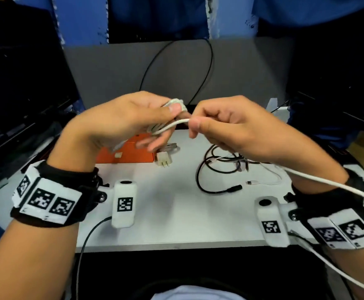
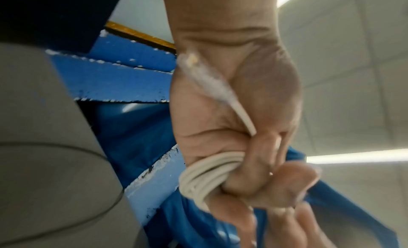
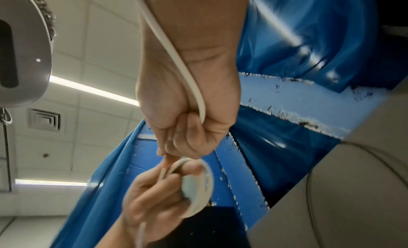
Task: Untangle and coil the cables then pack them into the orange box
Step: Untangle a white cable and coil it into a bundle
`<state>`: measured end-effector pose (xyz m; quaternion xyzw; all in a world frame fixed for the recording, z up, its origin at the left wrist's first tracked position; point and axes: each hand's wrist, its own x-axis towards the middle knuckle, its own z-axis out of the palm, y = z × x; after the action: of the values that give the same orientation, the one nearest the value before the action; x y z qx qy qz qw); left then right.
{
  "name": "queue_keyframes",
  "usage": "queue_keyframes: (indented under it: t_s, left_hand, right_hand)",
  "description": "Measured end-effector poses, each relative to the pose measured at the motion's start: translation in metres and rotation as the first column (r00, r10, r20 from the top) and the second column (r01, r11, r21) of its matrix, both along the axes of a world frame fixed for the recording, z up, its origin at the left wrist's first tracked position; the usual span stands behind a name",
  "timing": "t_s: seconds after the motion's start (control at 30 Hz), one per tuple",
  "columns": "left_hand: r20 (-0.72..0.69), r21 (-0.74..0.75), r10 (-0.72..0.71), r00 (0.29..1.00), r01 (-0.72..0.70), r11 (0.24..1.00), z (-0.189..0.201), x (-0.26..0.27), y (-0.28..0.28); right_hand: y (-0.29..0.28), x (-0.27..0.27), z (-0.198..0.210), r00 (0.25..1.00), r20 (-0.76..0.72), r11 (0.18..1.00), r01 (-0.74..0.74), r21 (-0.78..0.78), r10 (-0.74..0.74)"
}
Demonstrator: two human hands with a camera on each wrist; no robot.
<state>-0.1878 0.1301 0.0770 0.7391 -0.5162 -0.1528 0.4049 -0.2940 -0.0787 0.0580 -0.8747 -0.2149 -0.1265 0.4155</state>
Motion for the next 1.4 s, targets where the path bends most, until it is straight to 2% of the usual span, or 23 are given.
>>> queue_keyframes:
  t_s: [0.07,0.13,0.23,0.27,0.3,0.37,0.4,0.43,0.5,0.7,0.83,0.87,0.93,1.0,1.03,1.07,1.13,1.2,1.23,1.27,1.3,1.4]
  left_hand:
    - [-0.05,0.082,-0.118,0.992,0.122,0.989,0.001,0.002,0.004]
    - [-0.121,0.07,-0.196,0.973,0.205,0.976,-0.001,0.004,0.004]
    - [-0.292,-0.142,-0.282,0.914,0.25,0.958,-0.006,0.008,0.003]
    - [-0.367,-0.257,-0.34,0.866,0.256,0.932,-0.008,0.008,0.002]
    - [-0.451,-0.391,-0.428,0.783,0.258,0.884,-0.009,0.009,0.0]
    - [-0.581,-0.645,-0.622,0.526,0.168,0.745,-0.009,0.008,-0.008]
    - [-0.586,-0.728,-0.689,0.427,0.097,0.679,-0.008,0.008,-0.013]
    - [-0.575,-0.774,-0.725,0.378,0.036,0.633,-0.008,0.006,-0.018]
    - [-0.561,-0.802,-0.748,0.354,-0.008,0.597,-0.008,-0.001,-0.026]
    - [-0.568,-0.791,-0.678,0.467,-0.08,0.607,-0.004,-0.019,-0.024]
    - [-0.547,-0.822,-0.658,0.517,-0.181,0.541,0.001,-0.024,-0.035]
    - [-0.525,-0.836,-0.634,0.568,-0.204,0.509,-0.001,-0.024,-0.039]
    - [-0.474,-0.842,-0.47,0.745,-0.227,0.49,-0.005,-0.02,-0.043]
    - [-0.313,-0.813,-0.096,0.945,-0.215,0.542,-0.007,-0.015,-0.044]
    - [-0.171,-0.784,0.092,0.981,-0.192,0.591,-0.008,-0.013,-0.044]
    - [-0.022,-0.737,0.235,0.972,-0.174,0.653,-0.01,-0.01,-0.044]
    - [0.268,-0.589,0.401,0.876,-0.18,0.788,-0.014,-0.005,-0.04]
    - [0.501,-0.37,0.432,0.75,-0.265,0.89,-0.016,0.002,-0.033]
    - [0.564,-0.26,0.393,0.726,-0.296,0.919,-0.016,0.004,-0.029]
    - [0.579,-0.172,0.348,0.737,-0.307,0.936,-0.015,0.005,-0.026]
    - [0.549,-0.109,0.307,0.778,-0.297,0.949,-0.014,0.006,-0.023]
    - [0.245,-0.012,0.137,0.96,-0.138,0.99,-0.01,0.002,-0.015]
  right_hand:
    - [-0.002,-0.001,0.002,0.998,0.058,0.993,0.041,-0.111,-0.035]
    - [-0.001,0.0,0.0,0.99,0.122,0.983,0.087,-0.163,-0.067]
    - [-0.001,0.004,-0.001,0.97,0.218,0.981,0.142,-0.136,-0.11]
    - [-0.004,0.005,0.0,0.963,0.24,0.979,0.157,-0.132,-0.122]
    - [-0.008,0.005,0.0,0.957,0.256,0.976,0.174,-0.133,-0.136]
    - [-0.016,0.008,0.002,0.948,0.267,0.969,0.213,-0.122,-0.175]
    - [-0.02,0.01,0.002,0.943,0.268,0.967,0.232,-0.105,-0.197]
    - [-0.024,0.013,0.001,0.938,0.268,0.965,0.25,-0.079,-0.221]
    - [-0.03,0.019,-0.002,0.926,0.265,0.959,0.284,-0.023,-0.268]
    - [-0.026,0.028,-0.009,0.938,0.236,0.967,0.245,0.073,-0.255]
    - [-0.009,0.029,-0.015,0.96,0.155,0.969,0.214,0.124,-0.232]
    - [-0.003,0.03,-0.018,0.972,0.093,0.97,0.203,0.133,-0.216]
    - [0.009,0.029,-0.027,0.986,-0.099,0.977,0.145,0.156,-0.131]
    - [0.02,0.024,-0.033,0.952,-0.305,0.983,0.056,0.175,0.0]
    - [0.023,0.021,-0.033,0.926,-0.374,0.982,0.014,0.188,0.059]
    - [0.025,0.017,-0.032,0.904,-0.415,0.977,-0.018,0.211,0.106]
    - [0.025,0.01,-0.027,0.872,-0.456,0.963,-0.057,0.262,0.176]
    - [0.021,0.006,-0.021,0.852,-0.478,0.953,-0.076,0.293,0.214]
    - [0.018,0.004,-0.019,0.844,-0.483,0.948,-0.086,0.308,0.234]
    - [0.016,0.002,-0.016,0.836,-0.485,0.941,-0.099,0.324,0.255]
    - [0.013,0.001,-0.013,0.83,-0.485,0.934,-0.113,0.338,0.275]
    - [0.002,-0.002,-0.003,0.815,-0.475,0.914,-0.153,0.376,0.332]
